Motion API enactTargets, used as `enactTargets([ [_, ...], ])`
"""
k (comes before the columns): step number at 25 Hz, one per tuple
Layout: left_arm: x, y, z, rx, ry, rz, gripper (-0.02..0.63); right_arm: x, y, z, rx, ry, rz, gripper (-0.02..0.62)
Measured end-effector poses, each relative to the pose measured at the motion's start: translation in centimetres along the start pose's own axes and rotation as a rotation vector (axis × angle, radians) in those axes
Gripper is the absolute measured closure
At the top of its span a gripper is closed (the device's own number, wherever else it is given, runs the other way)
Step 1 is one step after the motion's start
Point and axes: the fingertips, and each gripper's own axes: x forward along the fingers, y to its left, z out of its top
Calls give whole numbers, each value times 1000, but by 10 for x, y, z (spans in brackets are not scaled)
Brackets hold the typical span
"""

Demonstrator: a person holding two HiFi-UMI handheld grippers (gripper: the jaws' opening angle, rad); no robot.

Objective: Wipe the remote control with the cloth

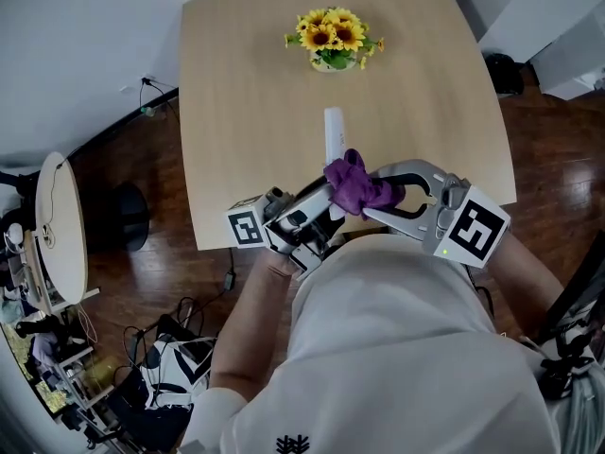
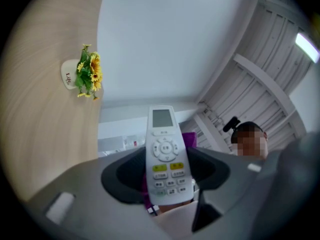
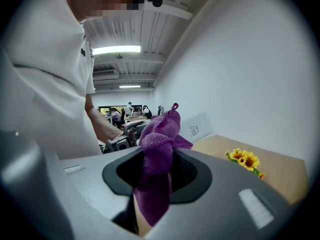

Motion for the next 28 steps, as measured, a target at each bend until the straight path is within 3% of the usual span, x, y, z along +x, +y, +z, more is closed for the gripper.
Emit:
enactTargets([
  [8, 1, -6, -27, -1, 105, -9, 328, -11, -40, 12, 61, -6, -111, 471],
  [19, -2, -9, -41, 5, 146, 6, 328, -27, -91, 14, 24, -6, -235, 471],
  [22, -7, -3, -41, 21, 150, 49, 328, -32, -103, 6, 40, 8, -282, 471],
  [28, -25, 32, -41, 101, 196, 214, 328, -47, -111, -25, 100, 55, -350, 471],
])
